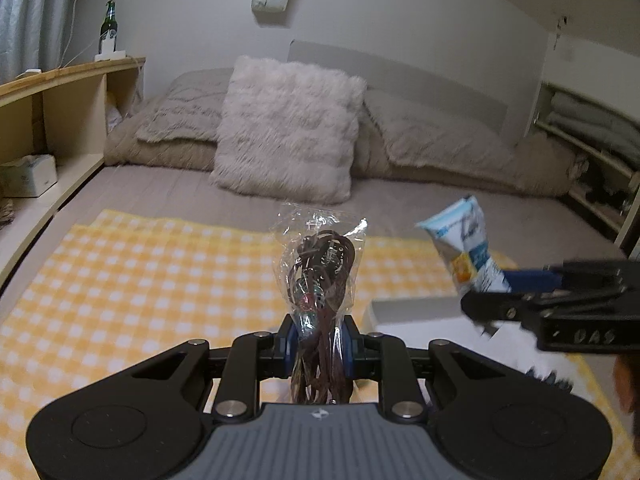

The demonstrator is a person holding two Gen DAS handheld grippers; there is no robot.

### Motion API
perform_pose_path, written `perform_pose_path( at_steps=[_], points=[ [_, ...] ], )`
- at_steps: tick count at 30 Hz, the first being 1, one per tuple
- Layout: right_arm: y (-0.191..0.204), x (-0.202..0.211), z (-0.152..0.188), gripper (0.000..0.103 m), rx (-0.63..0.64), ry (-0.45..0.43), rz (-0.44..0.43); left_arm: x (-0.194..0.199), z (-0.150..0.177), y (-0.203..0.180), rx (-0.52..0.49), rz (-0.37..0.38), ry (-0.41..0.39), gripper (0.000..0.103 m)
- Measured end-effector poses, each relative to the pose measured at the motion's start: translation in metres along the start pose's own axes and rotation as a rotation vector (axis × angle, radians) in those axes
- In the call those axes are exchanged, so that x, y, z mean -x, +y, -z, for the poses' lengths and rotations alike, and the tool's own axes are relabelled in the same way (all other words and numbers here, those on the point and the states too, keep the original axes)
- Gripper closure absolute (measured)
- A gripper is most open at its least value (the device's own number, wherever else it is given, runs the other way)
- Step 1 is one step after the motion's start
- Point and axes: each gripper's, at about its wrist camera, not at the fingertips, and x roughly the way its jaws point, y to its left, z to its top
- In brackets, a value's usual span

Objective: Organize soft objects
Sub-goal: 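Carry the cable bag and sachet into the white box and open both tools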

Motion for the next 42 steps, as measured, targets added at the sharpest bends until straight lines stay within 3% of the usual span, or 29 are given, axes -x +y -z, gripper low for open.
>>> perform_pose_path(
  at_steps=[8, 15, 28, 32, 37, 42],
  points=[
    [-0.053, -0.005, 0.017, 0.05, -0.157, 0.005, 0.125, -0.036, -0.007, -0.036, -0.008, 0.047, -0.015, 0.079],
    [-0.089, -0.012, 0.03, 0.05, -0.239, 0.033, 0.2, -0.082, -0.005, -0.062, -0.008, 0.091, 0.03, 0.079],
    [-0.108, -0.045, 0.045, 0.05, -0.281, 0.164, 0.219, -0.175, 0.02, -0.082, 0.084, 0.166, 0.233, 0.079],
    [-0.113, -0.055, 0.049, 0.05, -0.299, 0.194, 0.216, -0.19, 0.024, -0.081, 0.081, 0.137, 0.224, 0.078],
    [-0.12, -0.062, 0.052, 0.05, -0.364, 0.198, 0.194, -0.208, 0.032, -0.068, 0.124, 0.117, 0.235, 0.069],
    [-0.124, -0.075, 0.052, 0.05, -0.39, 0.213, 0.188, -0.21, 0.033, -0.067, 0.137, 0.172, 0.255, 0.046]
  ],
)
